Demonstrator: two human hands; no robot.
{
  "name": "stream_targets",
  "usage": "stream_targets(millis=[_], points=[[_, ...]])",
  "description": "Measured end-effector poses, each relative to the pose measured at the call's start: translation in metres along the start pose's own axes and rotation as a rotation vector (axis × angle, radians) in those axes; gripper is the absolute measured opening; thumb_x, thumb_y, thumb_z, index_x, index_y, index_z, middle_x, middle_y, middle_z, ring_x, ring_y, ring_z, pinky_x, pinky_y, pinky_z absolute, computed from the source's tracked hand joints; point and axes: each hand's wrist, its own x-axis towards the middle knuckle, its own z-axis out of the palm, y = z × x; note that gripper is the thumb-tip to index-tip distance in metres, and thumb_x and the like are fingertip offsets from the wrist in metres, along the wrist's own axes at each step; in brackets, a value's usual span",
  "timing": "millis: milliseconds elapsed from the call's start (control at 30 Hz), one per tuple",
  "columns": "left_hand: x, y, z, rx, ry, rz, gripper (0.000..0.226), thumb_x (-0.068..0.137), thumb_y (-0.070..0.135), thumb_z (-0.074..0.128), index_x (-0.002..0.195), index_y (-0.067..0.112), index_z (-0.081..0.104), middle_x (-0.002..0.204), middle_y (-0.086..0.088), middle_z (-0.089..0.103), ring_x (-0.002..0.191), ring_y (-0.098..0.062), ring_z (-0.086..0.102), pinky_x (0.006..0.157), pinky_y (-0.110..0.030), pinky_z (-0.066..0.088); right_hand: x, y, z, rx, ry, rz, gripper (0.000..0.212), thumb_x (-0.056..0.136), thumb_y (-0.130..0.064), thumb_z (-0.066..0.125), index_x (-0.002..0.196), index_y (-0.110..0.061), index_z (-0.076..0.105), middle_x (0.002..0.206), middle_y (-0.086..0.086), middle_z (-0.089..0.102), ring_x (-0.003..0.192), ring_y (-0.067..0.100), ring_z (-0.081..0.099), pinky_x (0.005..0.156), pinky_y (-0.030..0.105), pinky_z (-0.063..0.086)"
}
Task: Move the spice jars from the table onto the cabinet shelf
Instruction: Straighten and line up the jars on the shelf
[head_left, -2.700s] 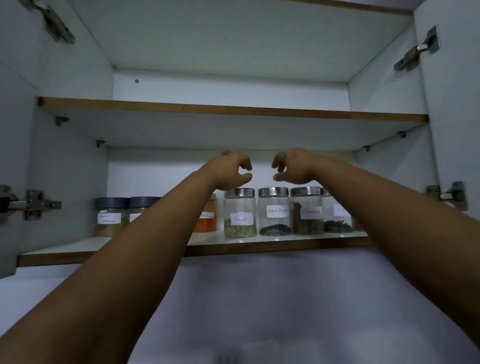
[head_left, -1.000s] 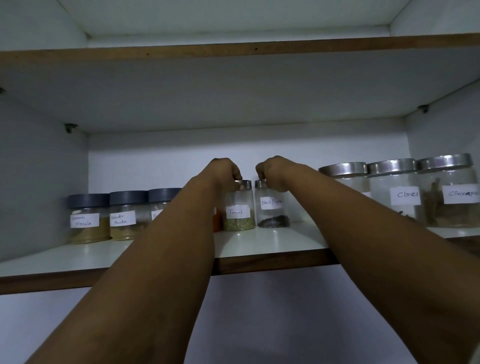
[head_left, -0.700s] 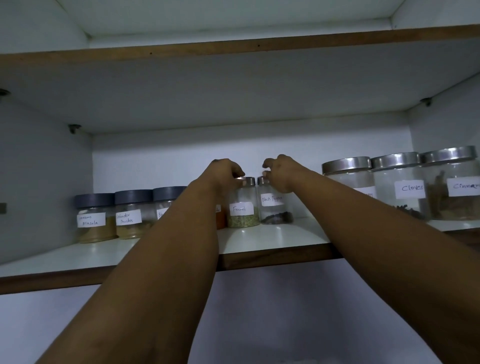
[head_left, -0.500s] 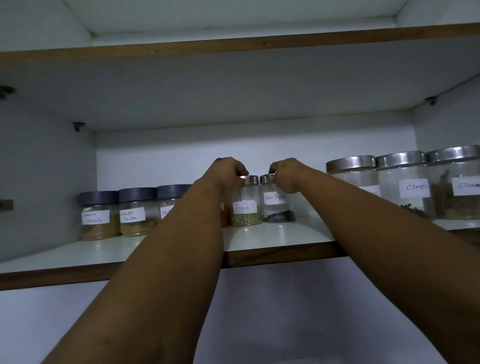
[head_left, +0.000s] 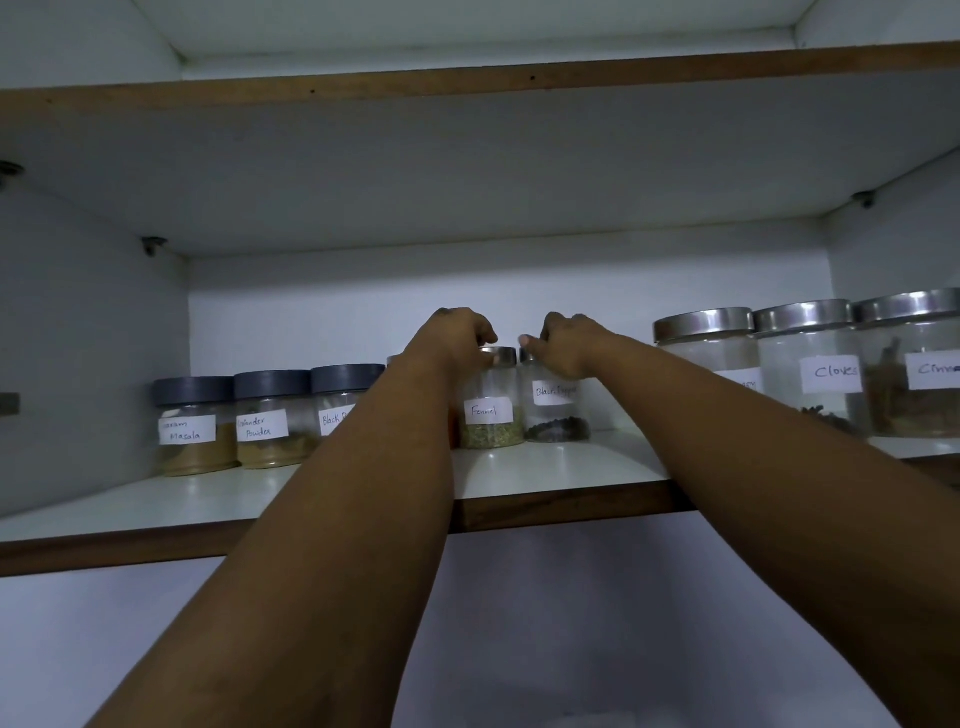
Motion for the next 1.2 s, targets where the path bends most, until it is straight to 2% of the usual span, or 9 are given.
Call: stream_targets(millis=[167,533,667,733,833,933,1067,1133,1200], points=[[0.000,0.001,0.001,0.011,0.001,0.000,0.026,0.089,0.021,0.067,0.113,0.013,0.070,0.115,-0.006,0.068,0.108,-0.021,0.059,0.091,-0.029,0.048,0.002,-0.002,0.003,0.017,-0.010,0.060,0.055,0.099,-0.038,0.049,0.142,-0.007,0.034,0.141,0.021,0.040,0.126,0.034,0.045,0.096,0.037,0.041],[0.000,0.002,-0.002,0.022,0.008,-0.020,0.029,0.087,0.019,0.070,0.115,0.014,0.070,0.118,-0.005,0.067,0.109,-0.022,0.061,0.095,-0.033,0.050,0.001,0.002,-0.001,0.043,-0.094,0.038,0.049,0.103,-0.015,0.043,0.145,0.001,0.023,0.137,0.023,0.049,0.122,0.034,0.051,0.091,0.034,0.042],[0.000,0.007,-0.002,0.016,0.021,-0.001,0.032,0.087,0.021,0.069,0.118,0.014,0.068,0.121,-0.005,0.066,0.111,-0.022,0.060,0.098,-0.036,0.050,0.001,0.005,0.006,0.038,-0.124,0.058,0.054,0.102,-0.008,0.039,0.150,-0.006,0.015,0.147,0.025,0.035,0.139,0.041,0.028,0.112,0.043,0.027],[0.001,0.009,-0.002,0.011,0.045,0.017,0.036,0.087,0.024,0.070,0.121,0.015,0.065,0.124,-0.004,0.064,0.114,-0.021,0.058,0.098,-0.037,0.049,0.001,0.001,0.007,0.062,-0.059,0.046,0.059,0.101,-0.012,0.043,0.153,-0.013,0.013,0.153,0.021,0.026,0.145,0.040,0.015,0.117,0.050,0.021],[0.001,0.013,-0.002,-0.009,0.158,0.025,0.041,0.091,0.027,0.064,0.130,0.019,0.057,0.125,-0.002,0.063,0.115,-0.021,0.056,0.098,-0.035,0.048,-0.002,-0.011,0.000,0.059,0.142,0.001,0.059,0.097,-0.015,0.051,0.150,-0.016,0.025,0.150,0.018,0.031,0.140,0.035,0.026,0.114,0.047,0.028],[-0.002,0.026,-0.004,-0.214,0.403,0.015,0.038,0.099,0.021,0.046,0.136,0.026,0.050,0.114,-0.001,0.066,0.105,-0.021,0.060,0.077,-0.021,0.046,-0.012,-0.019,-0.009,0.082,0.381,-0.054,0.054,0.091,-0.009,0.057,0.141,-0.011,0.038,0.144,0.017,0.036,0.132,0.032,0.035,0.105,0.040,0.038],[-0.011,0.049,-0.010,-0.316,0.727,0.078,0.032,0.103,0.027,0.037,0.131,0.026,0.052,0.092,-0.009,0.070,0.079,-0.020,0.062,0.061,-0.027,0.037,-0.038,-0.030,-0.025,0.073,0.643,-0.174,0.040,0.088,-0.007,0.059,0.126,-0.010,0.049,0.128,0.011,0.047,0.115,0.026,0.047,0.088,0.035,0.046],[-0.019,0.060,-0.016,-0.397,0.714,0.119,0.038,0.100,0.016,0.041,0.134,0.028,0.053,0.118,-0.012,0.065,0.101,-0.019,0.060,0.076,-0.022,0.046,-0.056,-0.027,-0.039,-0.026,0.719,-0.261,0.039,0.085,-0.004,0.060,0.122,-0.012,0.050,0.119,0.009,0.051,0.106,0.024,0.050,0.081,0.033,0.044],[-0.022,0.072,-0.027,-0.177,0.679,0.180,0.066,0.089,-0.005,0.043,0.146,0.028,0.037,0.150,-0.011,0.038,0.136,-0.022,0.038,0.105,-0.031,0.037,-0.072,-0.013,-0.062,-0.142,0.770,-0.298,0.039,0.085,0.000,0.057,0.121,-0.012,0.050,0.112,0.010,0.058,0.099,0.026,0.055,0.074,0.033,0.043]])
